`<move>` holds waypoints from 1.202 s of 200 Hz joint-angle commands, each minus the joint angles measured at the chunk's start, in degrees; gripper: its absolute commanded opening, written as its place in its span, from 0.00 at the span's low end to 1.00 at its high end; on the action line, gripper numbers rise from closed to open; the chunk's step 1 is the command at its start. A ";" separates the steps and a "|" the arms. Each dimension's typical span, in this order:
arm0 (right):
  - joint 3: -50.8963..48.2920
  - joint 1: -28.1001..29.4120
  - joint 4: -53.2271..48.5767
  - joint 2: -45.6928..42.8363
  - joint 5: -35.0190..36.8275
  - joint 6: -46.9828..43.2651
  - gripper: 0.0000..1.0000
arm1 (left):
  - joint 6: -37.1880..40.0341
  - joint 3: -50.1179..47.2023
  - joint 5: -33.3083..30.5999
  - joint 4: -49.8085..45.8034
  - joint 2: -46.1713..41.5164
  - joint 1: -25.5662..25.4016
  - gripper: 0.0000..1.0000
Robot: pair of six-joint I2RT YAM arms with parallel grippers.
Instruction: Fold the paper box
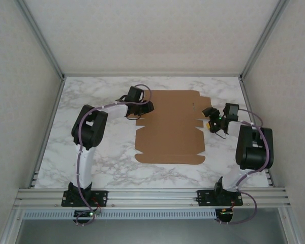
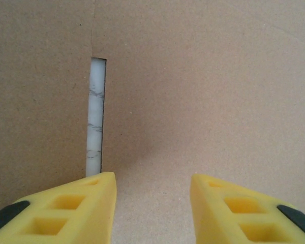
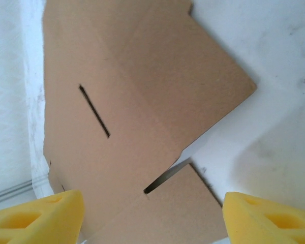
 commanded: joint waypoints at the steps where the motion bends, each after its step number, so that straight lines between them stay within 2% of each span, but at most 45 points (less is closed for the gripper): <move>1: 1.14 -0.20 3.76 2.26 -1.17 1.63 0.73 | 1.19 -0.92 1.11 -1.28 2.62 0.59 0.37; 74: 2.47 -1.07 14.43 10.31 -4.06 5.38 0.72 | 3.75 -0.88 6.59 -0.62 5.53 0.77 0.24; 119: 2.92 -1.35 31.38 16.22 -10.79 13.19 0.66 | 5.04 -1.03 6.77 -0.90 5.62 0.76 0.19; 192: 1.62 -0.97 35.78 14.42 -7.92 9.50 0.54 | 5.63 -1.27 6.94 -0.98 5.40 0.81 0.15; 240: 2.34 -0.81 30.12 11.56 -3.05 3.10 0.39 | 5.89 -1.43 6.94 -1.06 5.08 0.85 0.14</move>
